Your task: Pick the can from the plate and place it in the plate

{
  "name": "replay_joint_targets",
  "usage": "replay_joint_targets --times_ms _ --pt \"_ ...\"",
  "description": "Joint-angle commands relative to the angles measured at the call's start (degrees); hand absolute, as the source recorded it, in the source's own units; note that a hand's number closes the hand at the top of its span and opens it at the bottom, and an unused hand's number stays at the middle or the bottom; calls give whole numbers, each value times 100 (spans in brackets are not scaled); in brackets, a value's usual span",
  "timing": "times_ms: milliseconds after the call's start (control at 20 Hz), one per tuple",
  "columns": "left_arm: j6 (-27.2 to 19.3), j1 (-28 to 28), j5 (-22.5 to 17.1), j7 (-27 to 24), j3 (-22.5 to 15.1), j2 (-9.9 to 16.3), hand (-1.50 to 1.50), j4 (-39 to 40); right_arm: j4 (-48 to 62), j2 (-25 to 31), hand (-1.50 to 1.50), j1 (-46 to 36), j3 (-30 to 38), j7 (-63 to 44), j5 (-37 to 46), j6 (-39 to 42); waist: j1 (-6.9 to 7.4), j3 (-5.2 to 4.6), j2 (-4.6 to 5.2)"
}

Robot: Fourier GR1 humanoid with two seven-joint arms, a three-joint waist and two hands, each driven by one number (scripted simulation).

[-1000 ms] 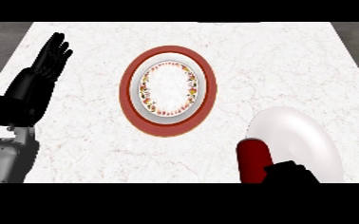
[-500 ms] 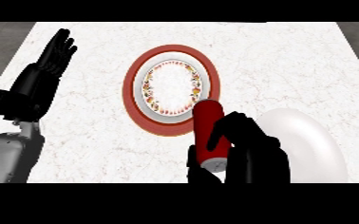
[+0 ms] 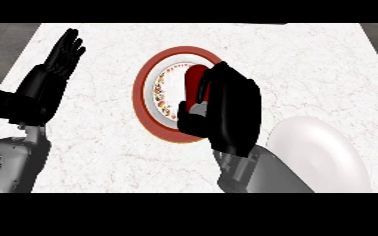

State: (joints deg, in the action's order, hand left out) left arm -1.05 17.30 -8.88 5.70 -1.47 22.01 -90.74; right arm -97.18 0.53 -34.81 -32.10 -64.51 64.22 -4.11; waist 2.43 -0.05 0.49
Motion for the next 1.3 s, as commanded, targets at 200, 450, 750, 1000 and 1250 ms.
replay_joint_targets --times_ms 200,450,750,1000,1250 --pt "-9 51 67 67 -50 -105 0 -117 2633 -51 150 -1277 502 -355 -745 -1235 66 3 9" --pt "1 257 191 -45 -107 -231 0 273 4109 -51 150 -1783 406 110 -1421 -1660 76 1 49" --pt "87 357 126 -11 -84 -252 0 241 4863 -52 -150 -2003 489 241 -2158 -2928 191 5 63" --pt "204 241 183 -178 -150 -239 0 191 5259 -52 -150 -2079 503 1187 -3051 -3864 371 9 108" --pt "58 374 218 40 -157 -348 0 173 5419 -52 -150 -2543 627 1490 -3187 -4837 309 9 85"
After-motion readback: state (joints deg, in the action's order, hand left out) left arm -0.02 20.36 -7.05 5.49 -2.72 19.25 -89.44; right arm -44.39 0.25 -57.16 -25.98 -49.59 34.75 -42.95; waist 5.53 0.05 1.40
